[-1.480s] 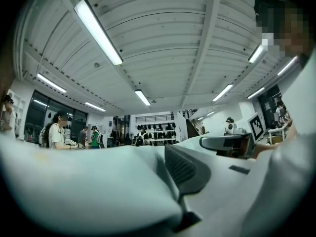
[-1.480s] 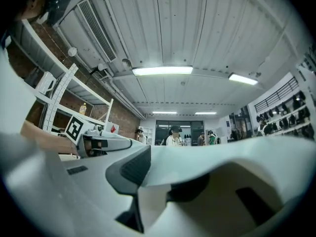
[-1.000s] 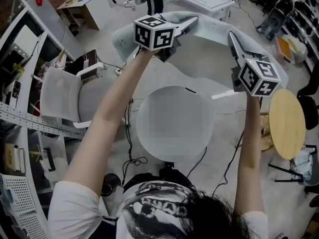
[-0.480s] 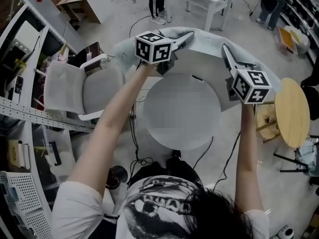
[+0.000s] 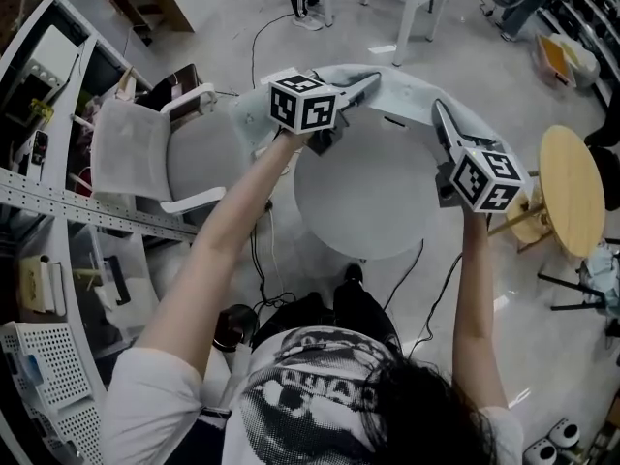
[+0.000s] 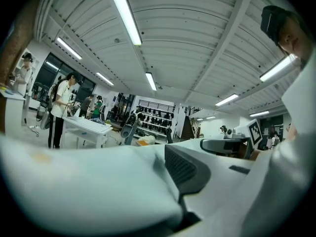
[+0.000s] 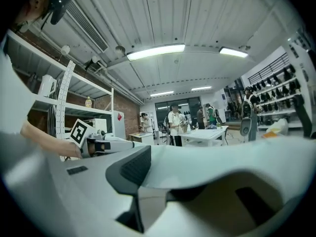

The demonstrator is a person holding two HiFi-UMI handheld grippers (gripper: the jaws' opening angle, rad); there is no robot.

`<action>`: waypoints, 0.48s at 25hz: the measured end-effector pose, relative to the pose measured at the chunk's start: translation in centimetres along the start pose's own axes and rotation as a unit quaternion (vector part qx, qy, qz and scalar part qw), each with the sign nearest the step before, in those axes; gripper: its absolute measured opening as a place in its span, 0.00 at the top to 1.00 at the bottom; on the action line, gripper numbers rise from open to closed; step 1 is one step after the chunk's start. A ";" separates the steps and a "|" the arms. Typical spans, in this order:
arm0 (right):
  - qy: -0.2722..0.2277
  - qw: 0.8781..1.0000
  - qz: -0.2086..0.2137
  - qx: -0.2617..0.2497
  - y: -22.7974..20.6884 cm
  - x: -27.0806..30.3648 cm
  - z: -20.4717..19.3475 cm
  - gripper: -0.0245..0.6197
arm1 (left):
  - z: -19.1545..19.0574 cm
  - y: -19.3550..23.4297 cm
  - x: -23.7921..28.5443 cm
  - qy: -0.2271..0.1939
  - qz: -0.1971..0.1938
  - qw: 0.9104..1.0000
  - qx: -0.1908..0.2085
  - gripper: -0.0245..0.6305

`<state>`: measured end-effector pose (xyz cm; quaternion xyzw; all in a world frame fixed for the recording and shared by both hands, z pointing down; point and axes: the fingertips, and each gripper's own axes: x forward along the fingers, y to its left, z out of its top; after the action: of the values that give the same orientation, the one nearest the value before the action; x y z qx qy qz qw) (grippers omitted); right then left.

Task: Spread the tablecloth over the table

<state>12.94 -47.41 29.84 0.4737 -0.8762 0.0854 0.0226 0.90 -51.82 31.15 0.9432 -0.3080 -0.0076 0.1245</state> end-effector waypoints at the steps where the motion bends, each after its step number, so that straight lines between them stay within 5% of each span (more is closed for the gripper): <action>1: 0.000 1.000 -0.003 0.006 0.4 -0.6 -0.5 0.82 | -0.5 -0.4 -0.5 0.001 -0.003 1.000 -0.003 0.84; 12: 0.012 0.996 -0.030 0.082 4.5 -7.0 -6.8 0.83 | -6.4 -5.6 -5.4 0.004 -0.024 0.999 -0.040 0.84</action>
<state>12.76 -38.09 35.10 0.4993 -0.8512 0.1617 -0.0031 0.34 -42.78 35.63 0.9445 -0.2847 -0.0191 0.1627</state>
